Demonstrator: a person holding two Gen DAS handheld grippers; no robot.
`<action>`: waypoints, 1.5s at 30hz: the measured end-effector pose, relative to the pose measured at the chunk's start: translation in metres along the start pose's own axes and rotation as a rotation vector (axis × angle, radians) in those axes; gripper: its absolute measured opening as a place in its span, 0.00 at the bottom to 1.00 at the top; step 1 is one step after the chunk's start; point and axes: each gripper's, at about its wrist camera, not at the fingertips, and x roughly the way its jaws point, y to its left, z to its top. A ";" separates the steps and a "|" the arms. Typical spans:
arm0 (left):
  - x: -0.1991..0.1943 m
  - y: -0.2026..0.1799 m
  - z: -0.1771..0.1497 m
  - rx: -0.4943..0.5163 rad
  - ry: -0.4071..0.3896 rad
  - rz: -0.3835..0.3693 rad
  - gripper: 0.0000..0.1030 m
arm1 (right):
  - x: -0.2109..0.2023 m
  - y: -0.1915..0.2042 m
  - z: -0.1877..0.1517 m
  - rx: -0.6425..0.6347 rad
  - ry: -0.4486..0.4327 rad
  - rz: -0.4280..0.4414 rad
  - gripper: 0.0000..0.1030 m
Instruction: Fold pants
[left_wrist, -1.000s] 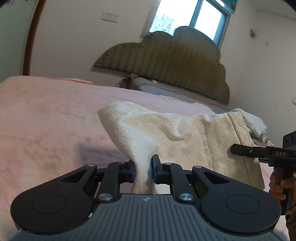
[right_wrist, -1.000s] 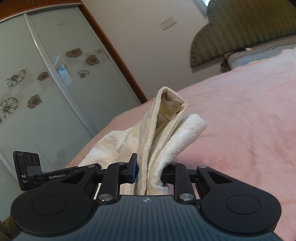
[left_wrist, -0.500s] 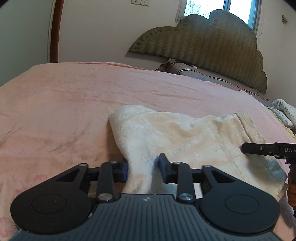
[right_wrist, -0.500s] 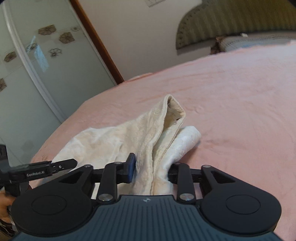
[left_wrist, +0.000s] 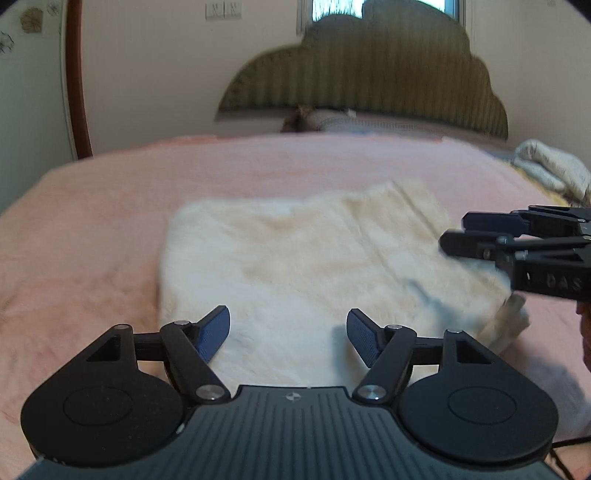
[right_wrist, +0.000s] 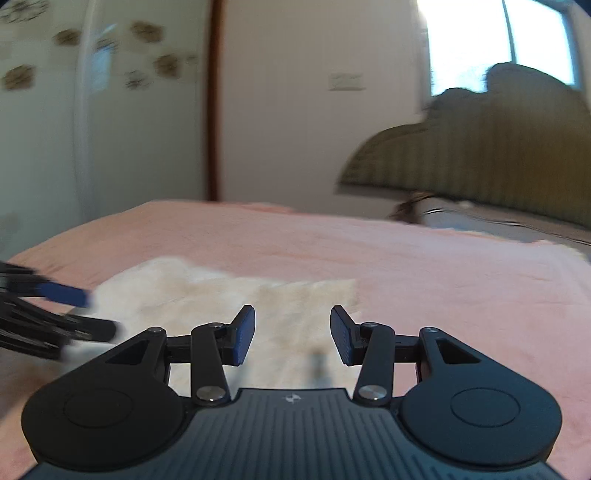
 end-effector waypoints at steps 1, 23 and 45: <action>0.005 -0.001 -0.004 0.001 -0.005 0.010 0.74 | 0.007 0.003 -0.002 -0.001 0.056 0.049 0.43; -0.057 -0.018 -0.040 -0.060 -0.065 0.113 0.97 | -0.038 0.021 -0.031 0.188 0.112 0.034 0.79; -0.096 -0.024 -0.094 -0.060 -0.006 0.221 0.98 | -0.113 0.056 -0.074 0.208 0.129 -0.059 0.97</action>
